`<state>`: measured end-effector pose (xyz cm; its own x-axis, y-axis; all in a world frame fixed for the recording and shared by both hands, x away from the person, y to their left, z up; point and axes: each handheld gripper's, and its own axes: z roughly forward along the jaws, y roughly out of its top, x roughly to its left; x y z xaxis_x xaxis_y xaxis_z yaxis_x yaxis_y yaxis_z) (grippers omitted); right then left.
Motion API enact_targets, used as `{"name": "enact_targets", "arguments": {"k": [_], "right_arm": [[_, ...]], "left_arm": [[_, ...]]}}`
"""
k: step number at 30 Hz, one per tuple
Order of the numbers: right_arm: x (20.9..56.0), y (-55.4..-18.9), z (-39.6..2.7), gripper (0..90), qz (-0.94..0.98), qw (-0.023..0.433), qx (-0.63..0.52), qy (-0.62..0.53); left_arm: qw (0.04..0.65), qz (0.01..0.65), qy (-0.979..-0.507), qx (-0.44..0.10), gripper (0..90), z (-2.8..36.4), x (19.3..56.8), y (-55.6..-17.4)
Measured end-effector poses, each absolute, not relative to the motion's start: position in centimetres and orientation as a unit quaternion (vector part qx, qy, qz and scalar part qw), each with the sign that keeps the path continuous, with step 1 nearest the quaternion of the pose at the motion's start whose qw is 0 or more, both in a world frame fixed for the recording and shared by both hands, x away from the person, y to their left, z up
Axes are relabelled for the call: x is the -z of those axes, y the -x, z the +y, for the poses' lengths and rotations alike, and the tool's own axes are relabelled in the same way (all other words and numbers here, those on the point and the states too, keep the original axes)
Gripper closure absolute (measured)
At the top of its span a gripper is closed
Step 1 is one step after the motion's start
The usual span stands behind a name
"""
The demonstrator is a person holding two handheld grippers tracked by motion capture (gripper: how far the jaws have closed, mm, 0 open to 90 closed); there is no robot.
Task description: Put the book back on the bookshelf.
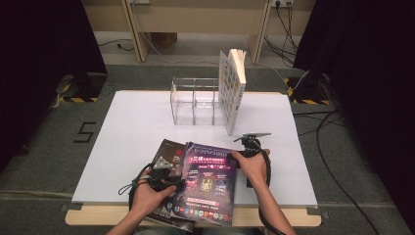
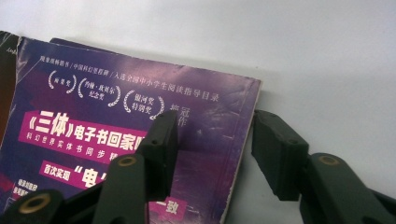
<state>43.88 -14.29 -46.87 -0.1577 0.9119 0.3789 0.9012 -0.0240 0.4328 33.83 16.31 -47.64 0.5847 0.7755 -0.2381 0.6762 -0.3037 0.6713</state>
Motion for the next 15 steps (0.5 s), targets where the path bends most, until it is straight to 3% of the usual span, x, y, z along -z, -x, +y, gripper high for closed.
{"name": "enact_targets", "arguments": {"k": [11,14,15], "right_arm": [[45.9,-43.1,-14.9,67.8,0.691,0.029,-0.33,-0.642],[45.2,-42.7,-14.6,82.9,0.709,0.043,-0.331,-0.621],[45.1,-42.7,-14.5,82.3,0.707,0.022,-0.348,-0.616]], "left_arm": [[0.369,0.445,-0.813,-0.075,70.1,16.1,47.4,-33.8],[0.372,0.444,-0.811,-0.077,70.1,16.0,47.5,-33.7],[0.375,0.444,-0.81,-0.076,70.2,15.9,47.5,-33.8]]}}
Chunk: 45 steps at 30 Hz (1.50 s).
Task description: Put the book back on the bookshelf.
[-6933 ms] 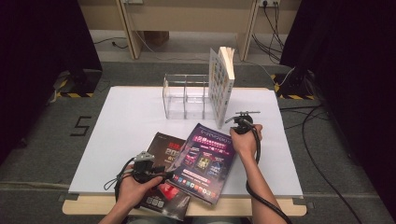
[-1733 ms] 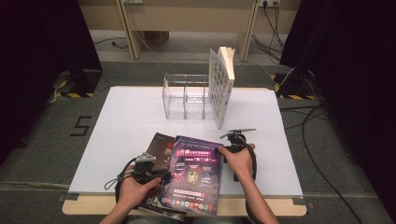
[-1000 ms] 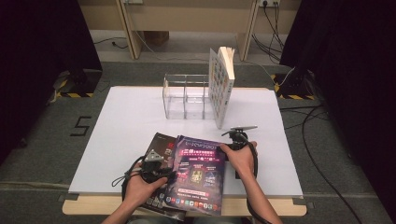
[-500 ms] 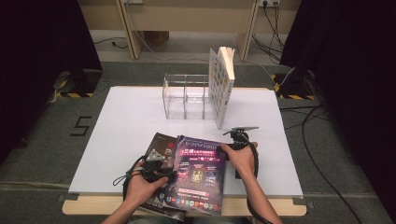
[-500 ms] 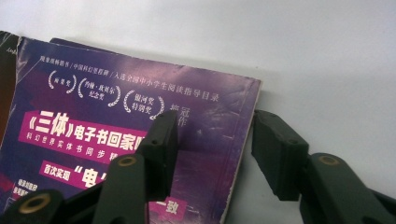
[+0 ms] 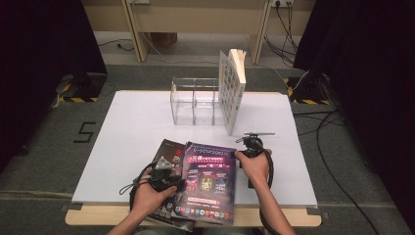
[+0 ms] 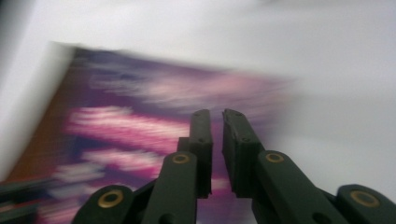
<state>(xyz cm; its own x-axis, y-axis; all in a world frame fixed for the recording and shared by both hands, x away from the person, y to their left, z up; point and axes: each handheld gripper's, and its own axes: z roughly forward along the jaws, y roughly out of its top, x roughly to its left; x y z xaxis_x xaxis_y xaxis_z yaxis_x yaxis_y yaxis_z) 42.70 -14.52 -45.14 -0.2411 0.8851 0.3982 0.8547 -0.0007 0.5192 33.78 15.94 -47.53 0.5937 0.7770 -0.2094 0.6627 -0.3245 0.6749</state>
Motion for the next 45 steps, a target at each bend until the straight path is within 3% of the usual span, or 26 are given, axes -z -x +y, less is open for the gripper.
{"name": "enact_targets", "arguments": {"k": [1,3,5,8,12,17,31,45], "right_arm": [[45.0,-42.6,-13.7,81.9,0.699,-0.048,-0.373,-0.608],[44.8,-42.4,-12.1,77.2,0.733,-0.003,-0.344,-0.587],[44.8,-42.7,-11.5,71.9,0.736,0.0,-0.348,-0.581],[44.3,-43.1,-12.1,63.4,0.726,0.043,-0.343,-0.594],[44.0,-44.0,-14.0,59.3,0.713,0.061,-0.332,-0.614],[45.2,-44.9,-14.6,55.2,0.711,0.047,-0.315,-0.626],[47.1,-46.3,-14.6,51.2,0.708,0.013,-0.322,-0.629],[45.5,-45.2,-14.8,63.8,0.708,0.051,-0.343,-0.615]], "left_arm": [[0.374,0.444,-0.81,-0.077,70.2,15.9,47.5,-33.8],[0.376,0.444,-0.81,-0.077,70.2,16.0,47.6,-33.7],[0.382,0.444,-0.806,-0.079,70.2,16.1,47.7,-33.6],[0.381,0.444,-0.807,-0.08,70.2,16.0,47.7,-33.7],[0.376,0.444,-0.81,-0.077,70.2,16.0,47.5,-33.8],[0.375,0.445,-0.81,-0.076,70.2,16.0,47.5,-33.8],[0.369,0.442,-0.814,-0.071,70.2,15.9,47.4,-34.0],[0.362,0.441,-0.818,-0.073,70.4,15.8,47.3,-34.1]]}}
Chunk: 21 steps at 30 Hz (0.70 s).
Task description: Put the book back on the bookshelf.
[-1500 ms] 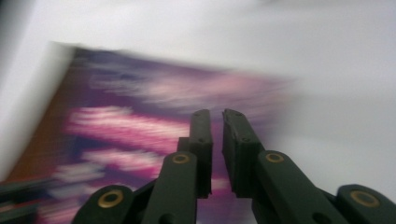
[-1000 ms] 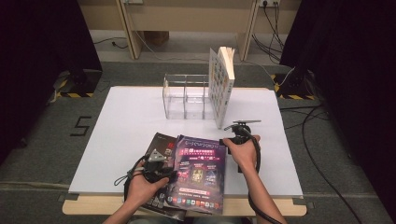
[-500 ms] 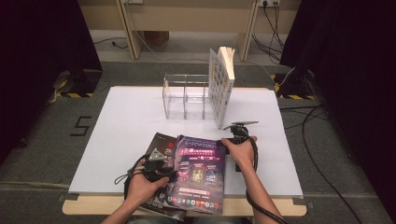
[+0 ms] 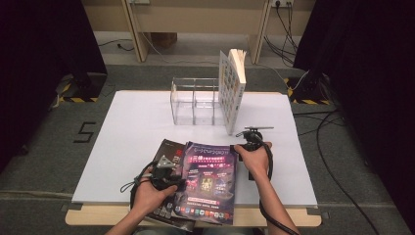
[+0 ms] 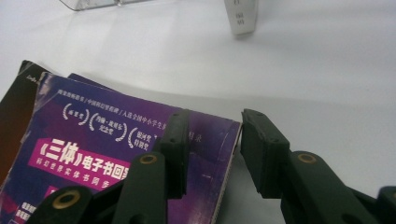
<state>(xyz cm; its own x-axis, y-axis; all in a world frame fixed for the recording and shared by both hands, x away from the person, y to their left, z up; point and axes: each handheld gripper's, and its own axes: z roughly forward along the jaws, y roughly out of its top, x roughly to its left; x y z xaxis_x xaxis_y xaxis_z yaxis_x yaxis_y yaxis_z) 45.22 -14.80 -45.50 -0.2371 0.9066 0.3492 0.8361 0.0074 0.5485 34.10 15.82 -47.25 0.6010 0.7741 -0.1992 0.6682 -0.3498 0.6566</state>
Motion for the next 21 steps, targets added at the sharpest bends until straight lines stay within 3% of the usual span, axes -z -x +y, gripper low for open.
{"name": "enact_targets", "arguments": {"k": [8,21], "right_arm": [[44.2,-44.5,-15.3,69.6,0.684,0.03,-0.385,-0.619],[44.3,-43.9,-14.9,67.7,0.691,-0.02,-0.381,-0.614]], "left_arm": [[0.359,0.44,-0.82,-0.075,70.7,15.9,47.2,-34.1],[0.359,0.44,-0.819,-0.078,70.8,15.9,47.2,-34.0]]}}
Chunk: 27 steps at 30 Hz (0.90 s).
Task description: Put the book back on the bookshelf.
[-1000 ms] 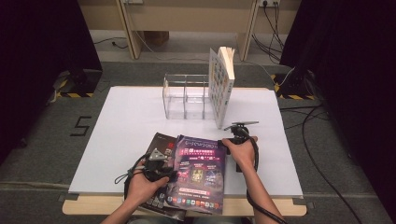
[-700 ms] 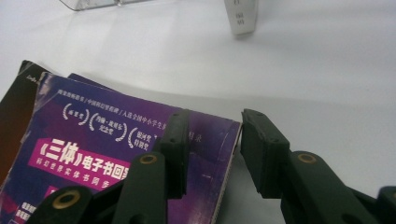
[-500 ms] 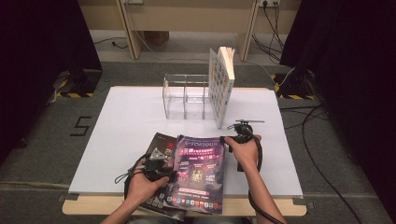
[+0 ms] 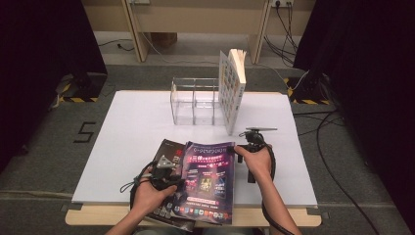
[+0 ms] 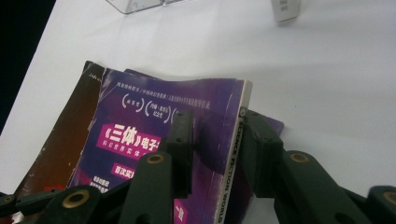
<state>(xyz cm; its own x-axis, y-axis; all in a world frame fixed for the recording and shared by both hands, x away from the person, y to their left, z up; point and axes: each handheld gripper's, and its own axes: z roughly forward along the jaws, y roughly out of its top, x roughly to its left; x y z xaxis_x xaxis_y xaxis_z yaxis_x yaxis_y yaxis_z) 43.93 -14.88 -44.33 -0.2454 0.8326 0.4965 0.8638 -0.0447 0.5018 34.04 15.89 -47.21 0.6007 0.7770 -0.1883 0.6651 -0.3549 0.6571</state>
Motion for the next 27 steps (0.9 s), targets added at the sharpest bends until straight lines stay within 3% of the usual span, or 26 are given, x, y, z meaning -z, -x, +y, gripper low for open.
{"name": "enact_targets", "arguments": {"k": [13,19,27], "right_arm": [[43.8,-43.6,-14.7,80.4,-0.679,0.075,0.41,0.605],[43.5,-43.2,-14.5,82.6,-0.664,0.07,0.431,0.606],[42.6,-42.6,-14.1,83.2,-0.661,0.052,0.454,0.595]], "left_arm": [[0.37,0.442,-0.813,-0.087,70.9,16.2,47.4,-33.7],[0.4,0.439,-0.8,-0.082,71.8,17.0,47.6,-33.3],[0.443,0.449,-0.769,-0.109,65.9,19.4,46.8,-32.4]]}}
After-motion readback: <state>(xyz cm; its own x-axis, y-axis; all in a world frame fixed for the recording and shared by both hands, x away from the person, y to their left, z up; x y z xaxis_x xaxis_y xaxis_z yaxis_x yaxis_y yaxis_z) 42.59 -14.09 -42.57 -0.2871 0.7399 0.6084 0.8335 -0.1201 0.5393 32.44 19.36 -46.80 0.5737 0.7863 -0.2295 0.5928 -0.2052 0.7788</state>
